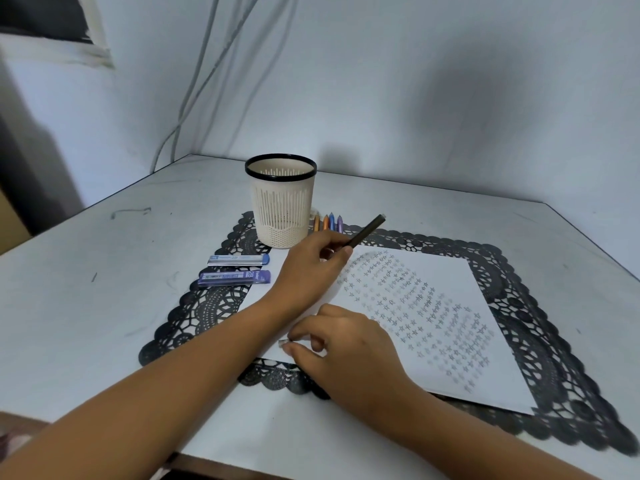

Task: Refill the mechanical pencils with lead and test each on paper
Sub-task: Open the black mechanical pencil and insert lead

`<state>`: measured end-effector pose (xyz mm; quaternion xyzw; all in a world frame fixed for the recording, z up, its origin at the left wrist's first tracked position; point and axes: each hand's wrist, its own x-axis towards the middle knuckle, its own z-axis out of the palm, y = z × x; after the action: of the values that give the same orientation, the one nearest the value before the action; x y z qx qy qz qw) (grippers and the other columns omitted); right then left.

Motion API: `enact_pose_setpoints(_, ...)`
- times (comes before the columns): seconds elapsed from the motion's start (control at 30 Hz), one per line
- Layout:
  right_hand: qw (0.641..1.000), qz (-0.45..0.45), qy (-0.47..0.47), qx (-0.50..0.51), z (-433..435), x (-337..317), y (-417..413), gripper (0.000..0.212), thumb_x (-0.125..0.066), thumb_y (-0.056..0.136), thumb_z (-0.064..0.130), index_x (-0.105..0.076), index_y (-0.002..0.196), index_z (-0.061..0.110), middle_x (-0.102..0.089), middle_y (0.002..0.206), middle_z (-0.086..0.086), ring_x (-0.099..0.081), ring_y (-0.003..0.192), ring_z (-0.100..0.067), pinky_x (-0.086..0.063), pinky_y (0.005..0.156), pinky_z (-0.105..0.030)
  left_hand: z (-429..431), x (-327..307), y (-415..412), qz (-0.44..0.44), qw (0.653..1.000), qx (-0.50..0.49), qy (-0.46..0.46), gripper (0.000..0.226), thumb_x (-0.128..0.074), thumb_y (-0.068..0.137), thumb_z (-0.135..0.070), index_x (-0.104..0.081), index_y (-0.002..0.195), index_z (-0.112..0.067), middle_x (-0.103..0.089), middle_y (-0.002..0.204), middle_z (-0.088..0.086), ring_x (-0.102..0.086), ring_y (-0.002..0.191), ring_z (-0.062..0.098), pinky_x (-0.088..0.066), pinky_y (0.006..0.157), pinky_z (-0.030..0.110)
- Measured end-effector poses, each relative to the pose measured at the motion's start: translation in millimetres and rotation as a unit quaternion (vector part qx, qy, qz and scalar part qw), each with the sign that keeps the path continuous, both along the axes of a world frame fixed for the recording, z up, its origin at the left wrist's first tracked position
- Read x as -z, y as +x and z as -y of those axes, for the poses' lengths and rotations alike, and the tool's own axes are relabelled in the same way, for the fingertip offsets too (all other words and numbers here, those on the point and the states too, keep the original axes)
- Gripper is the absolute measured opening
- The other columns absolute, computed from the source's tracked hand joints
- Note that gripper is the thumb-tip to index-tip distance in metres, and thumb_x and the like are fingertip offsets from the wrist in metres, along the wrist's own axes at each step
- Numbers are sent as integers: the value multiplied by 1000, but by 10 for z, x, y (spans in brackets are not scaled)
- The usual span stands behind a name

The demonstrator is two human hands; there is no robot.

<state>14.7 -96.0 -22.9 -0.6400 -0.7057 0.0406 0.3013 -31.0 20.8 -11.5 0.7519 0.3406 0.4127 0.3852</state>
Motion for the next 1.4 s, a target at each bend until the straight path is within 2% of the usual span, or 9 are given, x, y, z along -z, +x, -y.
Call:
enact_pose_setpoints(0.1,1000,-27,-5,6,-2,-1,5,24,-52,77,47,-67,83,29,-45,68,14,-48,65,-5,-34,55,-16,-1,2,-2,1,1000,1,-4,16,-58,88,-16,-64,102,-19,-63,95,-4,-53,79,-1,-37,66,-1)
enact_pose_setpoints(0.27,994,-105,-31,9,9,-85,85,6,-68,79,30,-67,82,25,-59,72,10,-49,61,-5,-45,65,-22,15,4,-7,2,1000,1,-11,14,-59,87,-17,-64,99,-23,-64,95,-4,-55,81,3,-40,70,3)
enact_pose_setpoints(0.4,960,-274,-59,2,48,-200,154,5,-72,77,15,-68,76,17,-64,68,7,-56,59,1,-45,61,-11,61,-18,-20,39,998,13,-45,17,-59,87,-15,-61,88,-32,-67,94,3,-63,86,20,-52,84,38)
enact_pose_setpoints(0.47,937,-342,-76,-6,63,-293,223,6,-73,76,11,-67,76,14,-67,70,-4,-59,63,-4,-50,65,-18,100,-37,-39,53,997,21,-54,18,-59,87,-14,-62,87,-32,-67,92,5,-65,84,23,-53,83,45)
enact_pose_setpoints(0.53,915,-397,-64,-6,66,-374,328,9,-72,76,6,-66,74,11,-67,70,-12,-62,66,-14,-54,69,-29,115,-39,-51,48,997,33,-41,15,-60,87,-13,-63,90,-27,-66,91,5,-63,83,25,-53,81,44)
enact_pose_setpoints(0.63,896,-442,-15,29,46,-496,568,12,-72,75,1,-65,74,11,-67,67,-5,-65,65,-16,-56,67,-27,107,-40,-71,10,999,34,14,15,-59,87,-13,-63,97,-23,-64,93,2,-60,84,21,-50,78,35)
enact_pose_setpoints(0.9,929,-332,75,148,38,-582,1059,12,-72,78,10,-65,77,19,-68,74,-2,-66,68,-12,-57,68,-24,94,-33,-94,-74,986,41,145,19,-58,88,-14,-65,106,-12,-59,97,1,-55,87,12,-40,76,10)
enact_pose_setpoints(1.07,949,-263,60,165,18,-538,1105,12,-71,80,14,-63,79,24,-68,78,-2,-65,70,-12,-56,69,-24,135,-36,-91,-88,978,50,184,19,-57,89,-13,-66,106,-10,-58,95,0,-55,88,13,-43,79,17)
enact_pose_setpoints(1.4,956,-247,41,152,19,-507,1127,12,-71,79,13,-65,79,22,-68,76,-1,-63,70,-14,-55,65,-28,116,-4,-89,-84,974,56,204,19,-59,88,-11,-67,105,-9,-61,94,3,-56,85,15,-43,78,20)
